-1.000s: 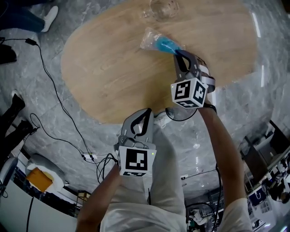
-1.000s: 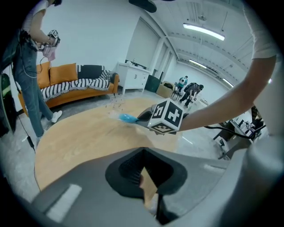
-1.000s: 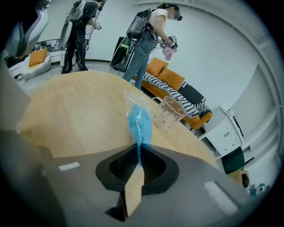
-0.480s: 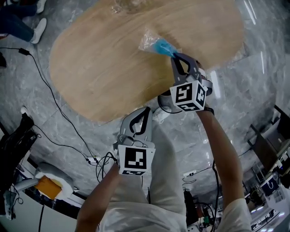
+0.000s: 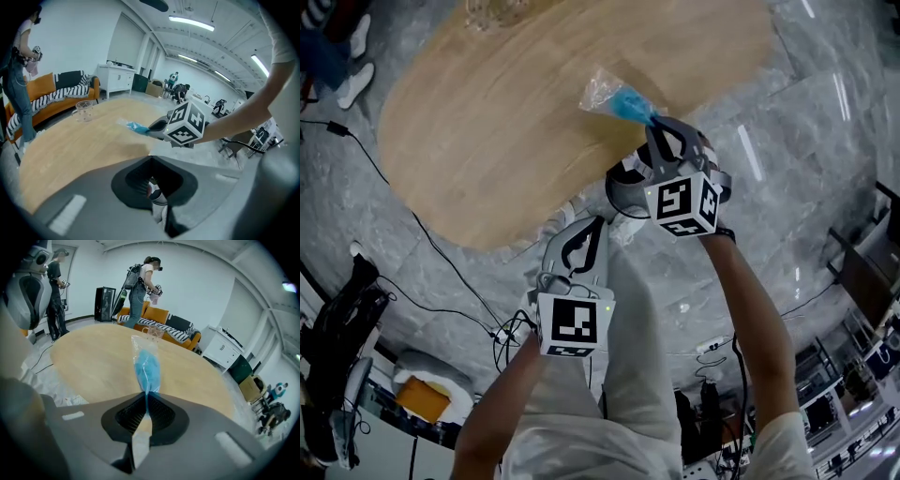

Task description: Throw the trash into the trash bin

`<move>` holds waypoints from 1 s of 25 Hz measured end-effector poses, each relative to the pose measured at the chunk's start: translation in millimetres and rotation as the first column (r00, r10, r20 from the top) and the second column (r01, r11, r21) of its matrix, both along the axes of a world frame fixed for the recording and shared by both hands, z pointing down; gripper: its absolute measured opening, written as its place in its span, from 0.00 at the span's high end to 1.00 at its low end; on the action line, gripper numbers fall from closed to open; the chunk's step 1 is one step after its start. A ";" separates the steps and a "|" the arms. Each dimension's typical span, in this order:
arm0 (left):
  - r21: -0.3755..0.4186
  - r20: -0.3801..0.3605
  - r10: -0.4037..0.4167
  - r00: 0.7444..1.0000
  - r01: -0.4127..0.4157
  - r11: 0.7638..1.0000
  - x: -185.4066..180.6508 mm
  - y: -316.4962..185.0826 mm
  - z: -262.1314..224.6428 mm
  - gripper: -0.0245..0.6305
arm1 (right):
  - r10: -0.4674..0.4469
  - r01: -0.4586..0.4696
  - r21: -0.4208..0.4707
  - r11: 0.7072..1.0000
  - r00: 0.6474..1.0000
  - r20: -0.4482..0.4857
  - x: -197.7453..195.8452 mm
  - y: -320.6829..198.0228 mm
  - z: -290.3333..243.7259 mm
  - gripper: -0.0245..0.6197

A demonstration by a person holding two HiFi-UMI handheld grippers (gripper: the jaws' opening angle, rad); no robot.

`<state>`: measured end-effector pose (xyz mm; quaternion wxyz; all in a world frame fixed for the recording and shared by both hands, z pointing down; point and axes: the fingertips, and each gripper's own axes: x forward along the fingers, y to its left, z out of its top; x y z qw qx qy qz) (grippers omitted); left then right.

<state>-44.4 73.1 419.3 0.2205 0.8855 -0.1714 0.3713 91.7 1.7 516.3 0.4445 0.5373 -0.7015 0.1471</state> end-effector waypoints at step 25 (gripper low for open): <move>-0.020 0.018 0.106 0.994 -0.106 0.994 50.5 116.0 35.3 0.96 | 0.159 -0.147 -0.146 0.978 0.984 0.079 25.2 191.6 83.3 0.90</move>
